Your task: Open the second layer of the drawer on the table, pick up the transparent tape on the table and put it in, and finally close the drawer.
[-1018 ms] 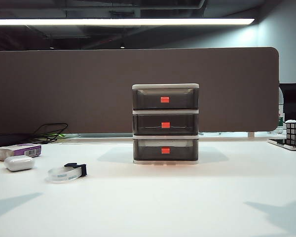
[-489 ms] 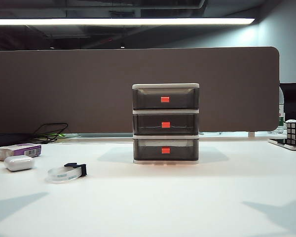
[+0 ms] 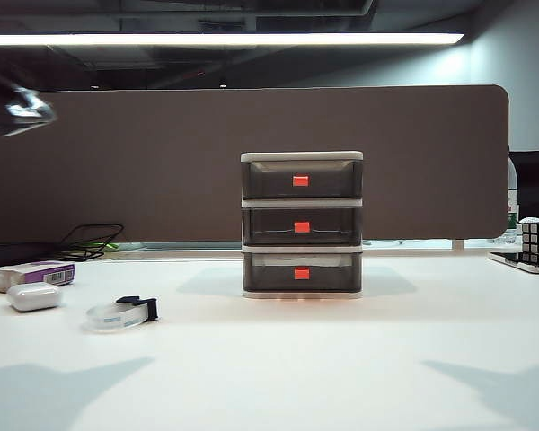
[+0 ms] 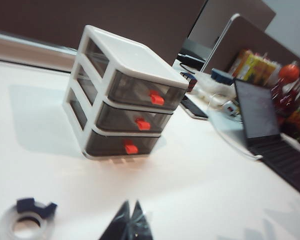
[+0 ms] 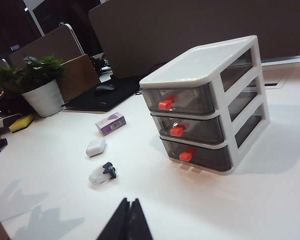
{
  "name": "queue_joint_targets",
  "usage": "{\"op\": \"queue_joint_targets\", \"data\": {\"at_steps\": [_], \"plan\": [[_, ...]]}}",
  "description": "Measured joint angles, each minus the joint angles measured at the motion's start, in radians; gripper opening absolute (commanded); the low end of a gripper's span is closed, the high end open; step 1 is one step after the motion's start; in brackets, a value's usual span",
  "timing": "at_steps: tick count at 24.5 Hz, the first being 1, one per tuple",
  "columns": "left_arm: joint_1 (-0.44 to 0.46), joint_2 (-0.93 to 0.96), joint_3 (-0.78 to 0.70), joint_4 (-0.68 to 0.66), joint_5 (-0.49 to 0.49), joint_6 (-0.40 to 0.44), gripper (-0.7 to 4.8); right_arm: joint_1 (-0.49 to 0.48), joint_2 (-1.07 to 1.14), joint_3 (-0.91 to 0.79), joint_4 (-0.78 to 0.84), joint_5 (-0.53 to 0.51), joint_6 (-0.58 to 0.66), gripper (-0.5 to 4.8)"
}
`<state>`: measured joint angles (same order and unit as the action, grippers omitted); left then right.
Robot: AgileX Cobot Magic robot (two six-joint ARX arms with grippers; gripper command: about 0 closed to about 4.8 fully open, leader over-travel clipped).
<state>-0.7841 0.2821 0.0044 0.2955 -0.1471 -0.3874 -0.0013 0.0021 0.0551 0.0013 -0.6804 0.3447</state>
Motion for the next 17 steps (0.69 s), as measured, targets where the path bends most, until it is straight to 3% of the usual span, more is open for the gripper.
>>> {"op": "queue_joint_targets", "data": {"at_steps": [1, 4, 8, 12, 17], "plan": [[-0.049, 0.089, 0.005, 0.081, -0.056, 0.029, -0.02, 0.011, 0.0, 0.006, -0.003, 0.01, 0.0, -0.05], [-0.072, 0.233, 0.007, 0.205, -0.084, 0.04, 0.03, 0.023, 0.0, 0.015, -0.011, 0.012, -0.002, -0.05], [-0.072, 0.558, 0.111, 0.364, -0.099, 0.104, 1.59, 0.051, 0.007, 0.035, -0.021, 0.075, -0.015, -0.05], [-0.072, 0.863, 0.263, 0.479, -0.063, 0.141, 1.59, 0.076, 0.093, 0.079, -0.024, 0.107, -0.063, -0.05], [-0.077, 1.096, 0.385, 0.548, -0.059, 0.145, 1.57, 0.1, 0.251, 0.128, -0.03, 0.167, -0.082, -0.05]]}}
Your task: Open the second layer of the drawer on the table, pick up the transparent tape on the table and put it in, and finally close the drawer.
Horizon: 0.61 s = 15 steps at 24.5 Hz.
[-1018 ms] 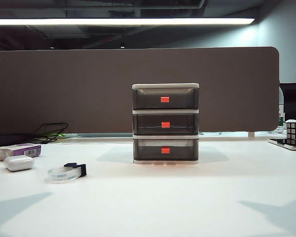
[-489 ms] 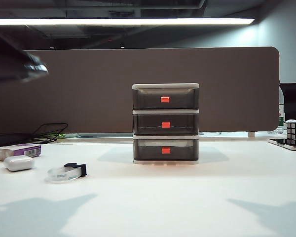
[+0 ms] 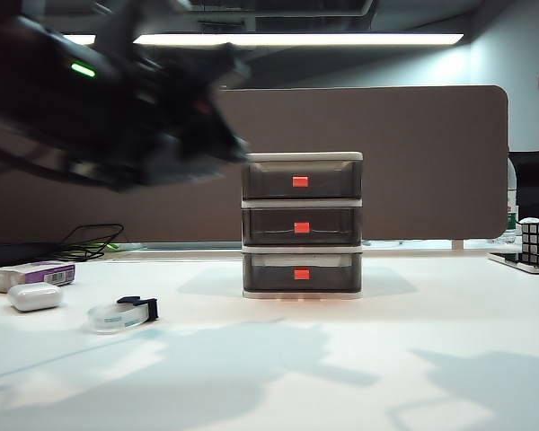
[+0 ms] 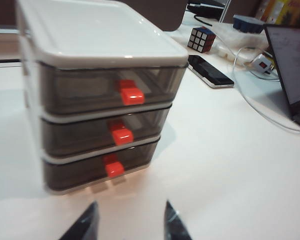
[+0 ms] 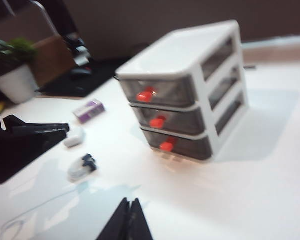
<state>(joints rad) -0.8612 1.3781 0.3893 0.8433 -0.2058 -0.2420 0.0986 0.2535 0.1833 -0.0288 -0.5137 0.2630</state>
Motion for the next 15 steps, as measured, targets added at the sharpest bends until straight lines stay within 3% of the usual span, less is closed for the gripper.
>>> {"op": "queue_joint_targets", "data": {"at_steps": [5, 10, 15], "plan": [[-0.019, 0.194, 0.055, 0.131, -0.032, 0.003, 1.56, 0.026, 0.23, 0.078, 0.03, 0.06, -0.015, -0.05], [-0.121, 0.311, 0.119, 0.215, -0.291, 0.014, 1.56, 0.098, 0.533, 0.165, 0.15, 0.065, -0.055, -0.05], [-0.169, 0.401, 0.159, 0.291, -0.399, 0.022, 1.56, 0.153, 0.727, 0.253, 0.249, 0.052, -0.068, -0.05]]}}
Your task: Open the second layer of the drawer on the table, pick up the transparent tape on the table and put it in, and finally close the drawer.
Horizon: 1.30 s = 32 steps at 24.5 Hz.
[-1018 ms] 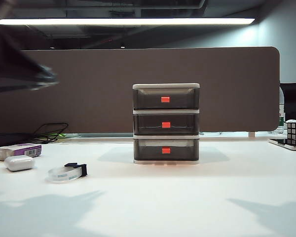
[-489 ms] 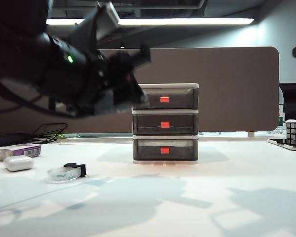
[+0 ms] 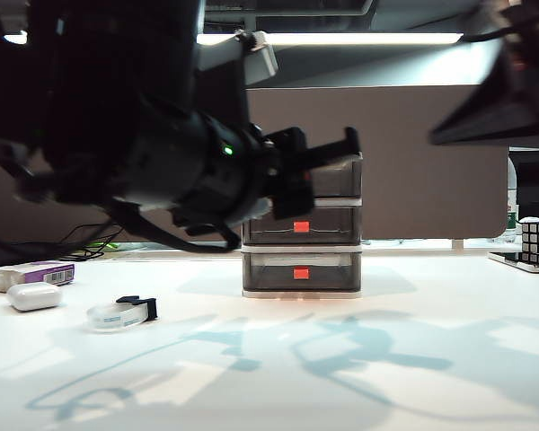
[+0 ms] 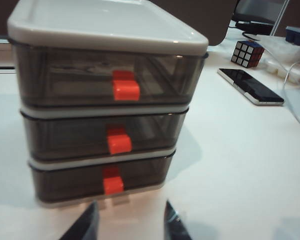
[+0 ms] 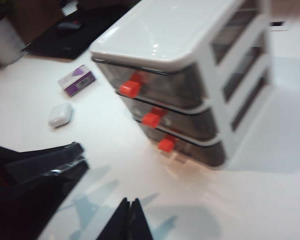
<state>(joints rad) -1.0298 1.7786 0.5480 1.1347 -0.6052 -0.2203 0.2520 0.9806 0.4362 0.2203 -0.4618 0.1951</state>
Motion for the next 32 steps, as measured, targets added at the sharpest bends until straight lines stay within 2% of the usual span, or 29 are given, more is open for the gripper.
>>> {"op": "queue_joint_targets", "data": {"at_steps": [6, 10, 11, 13, 20, 25, 28, 32], "plan": [[-0.006, 0.034, 0.051, 0.067, 0.163, 0.0, 1.56, 0.007, 0.139, 0.087, 0.009, -0.041, -0.04, -0.05], [-0.005, 0.034, 0.052, 0.091, 0.174, 0.0, 1.5, 0.008, 0.166, 0.106, 0.03, -0.063, -0.051, -0.05], [-0.005, 0.034, 0.055, 0.084, 0.166, 0.0, 1.51, 0.007, 0.169, 0.111, 0.032, -0.067, -0.055, -0.05], [-0.006, 0.06, 0.102, 0.041, 0.074, 0.0, 1.51, 0.007, 0.17, 0.111, 0.038, -0.073, -0.059, -0.05], [-0.007, 0.187, 0.257, -0.111, -0.125, 0.007, 1.51, 0.007, 0.171, 0.11, 0.081, -0.073, -0.061, -0.05], [-0.007, 0.212, 0.278, -0.133, -0.25, 0.03, 1.51, 0.007, 0.171, 0.11, 0.081, -0.073, -0.082, -0.05], [-0.005, 0.213, 0.278, -0.136, -0.281, 0.034, 1.51, 0.007, 0.183, 0.11, 0.089, -0.071, -0.089, -0.05], [0.01, 0.237, 0.289, -0.11, -0.257, 0.022, 1.54, 0.008, 0.261, 0.122, 0.109, -0.065, -0.091, -0.05]]}}
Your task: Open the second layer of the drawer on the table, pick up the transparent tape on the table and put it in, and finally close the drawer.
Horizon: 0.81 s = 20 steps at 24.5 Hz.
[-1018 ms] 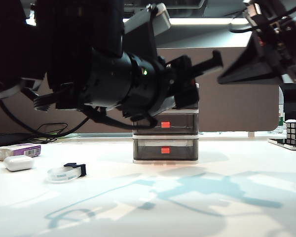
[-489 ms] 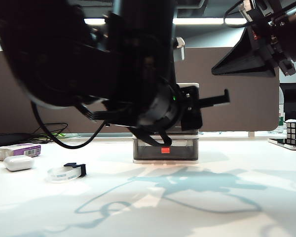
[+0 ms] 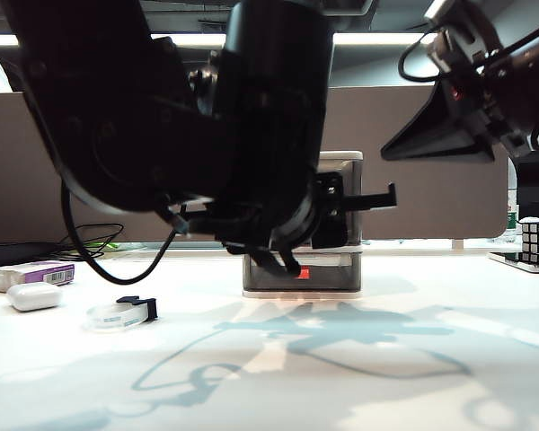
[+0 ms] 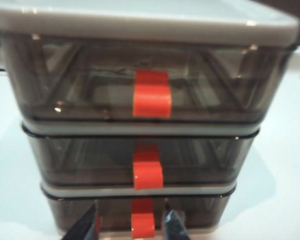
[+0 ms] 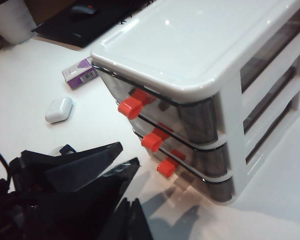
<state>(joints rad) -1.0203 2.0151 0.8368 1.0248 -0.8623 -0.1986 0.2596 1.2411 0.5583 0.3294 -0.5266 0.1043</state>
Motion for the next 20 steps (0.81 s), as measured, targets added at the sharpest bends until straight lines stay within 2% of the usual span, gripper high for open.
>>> {"op": "queue_joint_targets", "data": {"at_steps": [4, 20], "plan": [[0.006, 0.019, 0.016, -0.005, 0.026, 0.0, 1.92, 0.013, 0.048, 0.015, 0.018, -0.008, 0.0, -0.05], [0.028, 0.057, 0.059, 0.012, 0.009, -0.019, 1.92, 0.019, 0.059, 0.015, 0.076, -0.014, 0.0, -0.05]]}}
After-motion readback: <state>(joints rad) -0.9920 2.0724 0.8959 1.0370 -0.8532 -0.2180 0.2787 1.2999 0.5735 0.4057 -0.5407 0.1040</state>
